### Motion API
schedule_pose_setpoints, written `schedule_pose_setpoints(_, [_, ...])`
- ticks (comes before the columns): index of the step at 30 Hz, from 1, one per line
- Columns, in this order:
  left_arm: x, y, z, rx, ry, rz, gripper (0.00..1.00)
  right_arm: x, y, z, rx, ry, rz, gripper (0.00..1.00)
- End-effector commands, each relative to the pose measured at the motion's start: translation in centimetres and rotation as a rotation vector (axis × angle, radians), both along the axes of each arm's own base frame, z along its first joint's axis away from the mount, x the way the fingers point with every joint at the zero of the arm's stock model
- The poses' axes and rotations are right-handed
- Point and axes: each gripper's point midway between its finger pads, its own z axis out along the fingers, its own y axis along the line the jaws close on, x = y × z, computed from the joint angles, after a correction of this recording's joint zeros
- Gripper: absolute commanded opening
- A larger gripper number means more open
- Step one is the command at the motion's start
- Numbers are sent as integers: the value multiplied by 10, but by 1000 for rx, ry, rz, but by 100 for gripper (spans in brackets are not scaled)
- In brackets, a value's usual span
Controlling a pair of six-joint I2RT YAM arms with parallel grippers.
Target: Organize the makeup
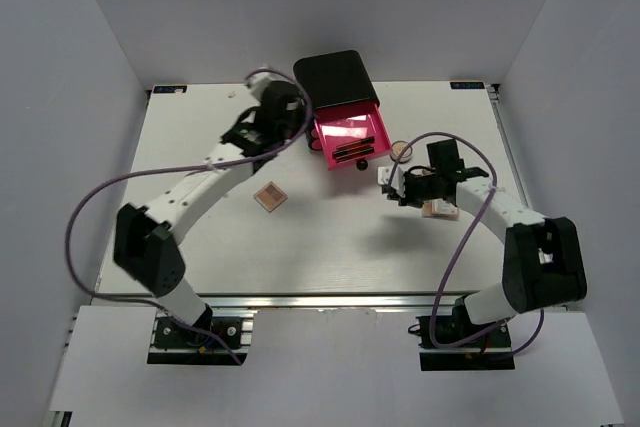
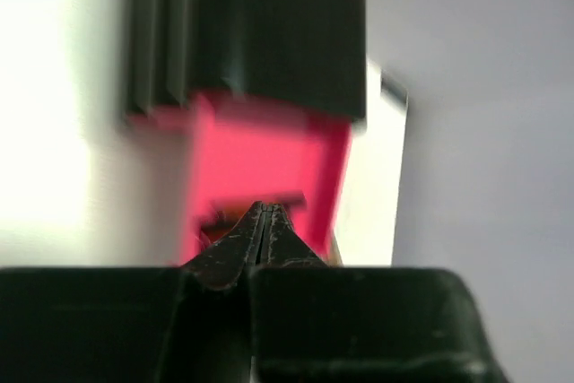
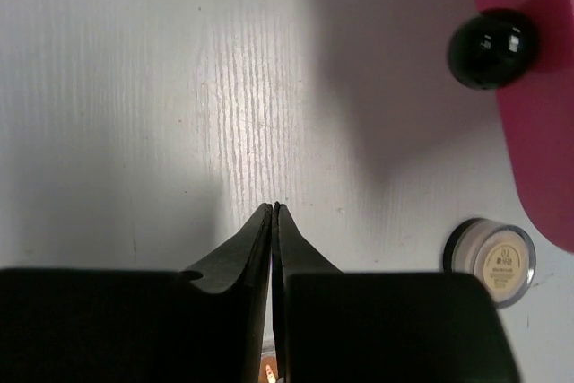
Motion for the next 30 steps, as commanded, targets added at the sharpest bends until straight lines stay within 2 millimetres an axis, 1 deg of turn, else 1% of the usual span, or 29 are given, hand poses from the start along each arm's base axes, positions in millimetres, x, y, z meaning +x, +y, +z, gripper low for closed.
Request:
schedule_pose_setpoints(1, [-6, 61, 12, 10, -69, 50, 16, 43, 20, 11, -64, -294, 44, 9])
schedule_pose_setpoints(2, [-11, 64, 25, -4, -93, 51, 18, 43, 20, 7, -65, -283, 41, 9])
schedule_pose_setpoints(3, [-15, 80, 7, 18, -62, 77, 21, 66, 24, 21, -54, -419, 0, 9])
schedule_pose_setpoints(4, [-19, 88, 4, 27, -58, 87, 24, 71, 34, 24, -37, -470, -17, 7])
schedule_pose_setpoints(5, [-27, 96, 11, 25, -71, 95, 25, 69, 34, 13, -38, -485, -41, 5])
schedule_pose_setpoints(6, [-30, 103, 6, 32, -62, 106, 27, 73, 38, 6, -43, -515, -64, 5])
schedule_pose_setpoints(7, [-36, 108, -8, 47, -37, 111, 28, 85, 44, 22, -9, -618, -81, 6])
schedule_pose_setpoints(8, [-44, 113, -4, 43, -45, 114, 29, 85, 45, 8, -17, -620, -83, 7])
schedule_pose_setpoints(9, [-48, 117, -8, 47, -40, 118, 31, 90, 48, 9, -24, -651, -95, 8])
schedule_pose_setpoints(10, [-55, 120, -19, 52, -21, 120, 32, 95, 49, 10, -28, -673, -100, 10])
schedule_pose_setpoints(11, [-59, 122, -19, 49, -26, 120, 33, 103, 52, 6, -38, -670, -103, 12])
schedule_pose_setpoints(12, [-66, 126, -10, 34, -52, 124, 33, 107, 52, 4, -43, -666, -112, 13])
schedule_pose_setpoints(13, [-72, 129, -19, 35, -39, 126, 34, 111, 53, 6, -41, -676, -119, 16])
schedule_pose_setpoints(14, [-76, 132, -21, 34, -37, 132, 35, 116, 55, 3, -42, -678, -126, 19])
schedule_pose_setpoints(15, [-83, 136, -14, 18, -62, 144, 36, 121, 55, 7, -42, -700, -144, 22])
schedule_pose_setpoints(16, [-86, 138, -15, 12, -66, 149, 37, 125, 56, 9, -42, -723, -149, 25])
schedule_pose_setpoints(17, [-91, 141, -24, 18, -54, 152, 37, 133, 56, 17, -34, -778, -182, 27])
schedule_pose_setpoints(18, [-95, 144, -20, 9, -69, 157, 38, 138, 58, 23, -26, -816, -200, 29])
schedule_pose_setpoints(20, [-100, 148, -27, 17, -56, 162, 39, 150, 56, 38, -16, -897, -255, 34])
schedule_pose_setpoints(21, [-103, 149, -27, 19, -56, 161, 39, 155, 57, 45, -14, -914, -260, 37])
schedule_pose_setpoints(23, [-106, 150, -32, 25, -49, 157, 39, 156, 58, 49, -18, -907, -257, 39])
schedule_pose_setpoints(25, [-107, 151, -32, 23, -52, 158, 39, 158, 62, 63, 0, -924, -257, 40])
schedule_pose_setpoints(26, [-109, 152, -34, 23, -49, 159, 39, 158, 64, 62, -8, -907, -250, 40])
schedule_pose_setpoints(27, [-108, 152, -35, 21, -49, 162, 40, 163, 68, 72, 0, -916, -252, 41])
schedule_pose_setpoints(29, [-108, 151, -36, 13, -53, 162, 40, 167, 72, 75, -3, -890, -250, 41])
schedule_pose_setpoints(30, [-108, 150, -39, 7, -50, 157, 40, 168, 73, 68, -23, -847, -242, 40])
